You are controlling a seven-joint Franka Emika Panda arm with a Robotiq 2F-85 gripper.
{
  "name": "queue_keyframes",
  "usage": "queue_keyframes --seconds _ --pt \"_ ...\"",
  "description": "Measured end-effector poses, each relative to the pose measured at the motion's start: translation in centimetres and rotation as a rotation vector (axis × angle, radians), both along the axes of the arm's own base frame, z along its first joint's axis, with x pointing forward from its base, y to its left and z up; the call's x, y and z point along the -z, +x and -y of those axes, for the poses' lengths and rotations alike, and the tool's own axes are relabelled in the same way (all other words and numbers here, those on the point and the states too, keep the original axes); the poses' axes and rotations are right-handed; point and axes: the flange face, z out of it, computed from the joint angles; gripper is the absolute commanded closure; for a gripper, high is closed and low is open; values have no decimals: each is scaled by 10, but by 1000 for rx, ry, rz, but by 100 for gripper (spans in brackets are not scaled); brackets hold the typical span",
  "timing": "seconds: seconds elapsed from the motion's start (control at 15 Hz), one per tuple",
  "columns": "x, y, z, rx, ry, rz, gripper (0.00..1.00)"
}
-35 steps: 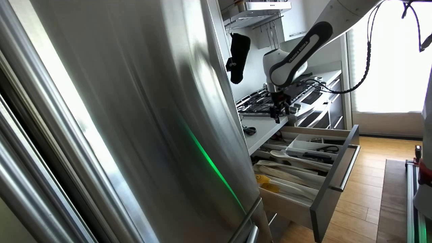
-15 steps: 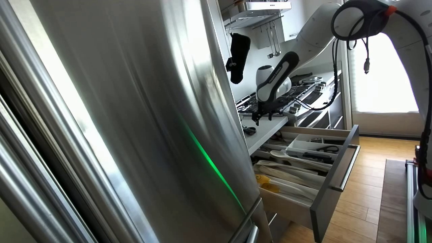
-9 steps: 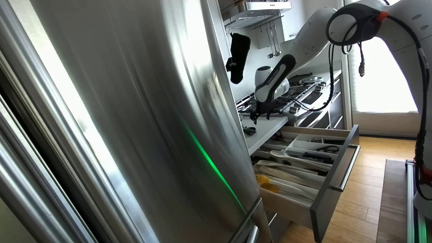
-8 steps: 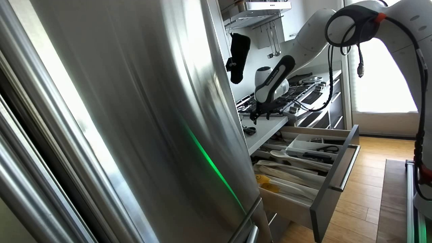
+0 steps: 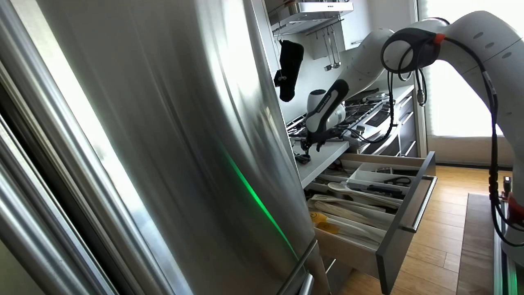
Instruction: Put the scissors inside the drawer
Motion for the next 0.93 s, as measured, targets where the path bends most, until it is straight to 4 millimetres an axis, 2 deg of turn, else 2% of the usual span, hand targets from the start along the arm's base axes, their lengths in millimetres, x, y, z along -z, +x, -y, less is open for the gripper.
queue_keyframes --seconds 0.07,0.2,0.47,0.53,0.6,0.67,0.8,0.93 --pt "3 3 1 5 4 3 54" --pt "9 9 4 14 10 6 51" --pt "18 19 6 27 22 14 56" --pt "21 21 6 30 27 15 64" --pt "22 23 6 32 29 17 81" --pt "24 25 7 34 31 18 83" --pt "27 27 7 34 30 18 100" --pt "28 29 8 34 29 17 100"
